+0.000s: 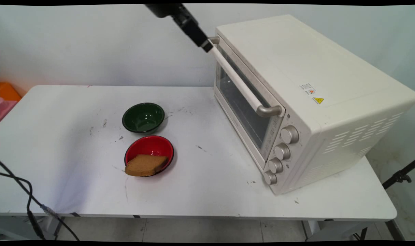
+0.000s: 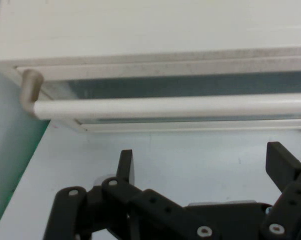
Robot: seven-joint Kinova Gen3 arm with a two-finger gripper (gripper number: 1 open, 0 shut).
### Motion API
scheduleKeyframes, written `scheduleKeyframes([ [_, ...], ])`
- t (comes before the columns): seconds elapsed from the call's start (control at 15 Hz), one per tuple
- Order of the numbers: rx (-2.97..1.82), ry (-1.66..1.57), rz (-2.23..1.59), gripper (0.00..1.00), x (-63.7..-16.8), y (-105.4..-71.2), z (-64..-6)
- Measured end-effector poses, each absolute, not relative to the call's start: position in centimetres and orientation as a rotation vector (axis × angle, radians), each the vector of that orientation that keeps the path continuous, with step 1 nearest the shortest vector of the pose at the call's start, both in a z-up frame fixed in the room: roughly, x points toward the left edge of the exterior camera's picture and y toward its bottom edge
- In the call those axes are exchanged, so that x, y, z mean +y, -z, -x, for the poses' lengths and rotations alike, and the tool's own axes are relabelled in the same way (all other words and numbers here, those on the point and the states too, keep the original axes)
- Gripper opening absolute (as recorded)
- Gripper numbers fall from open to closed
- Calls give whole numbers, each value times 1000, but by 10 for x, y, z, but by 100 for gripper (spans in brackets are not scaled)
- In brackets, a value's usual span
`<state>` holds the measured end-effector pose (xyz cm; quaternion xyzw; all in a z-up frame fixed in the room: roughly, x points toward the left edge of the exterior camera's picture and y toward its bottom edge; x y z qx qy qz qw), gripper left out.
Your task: Open the oven
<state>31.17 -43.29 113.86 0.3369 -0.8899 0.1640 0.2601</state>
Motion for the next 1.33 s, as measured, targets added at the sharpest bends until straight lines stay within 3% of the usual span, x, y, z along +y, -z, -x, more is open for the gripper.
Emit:
scheduleKeyframes([
  [0.47, -2465, -383, -910, 100, -468, -1127, -266],
  [0.53, -2470, -375, -910, 0, -472, -1125, -261],
  [1.33, -2494, -298, -922, 0, -493, -1102, -226],
])
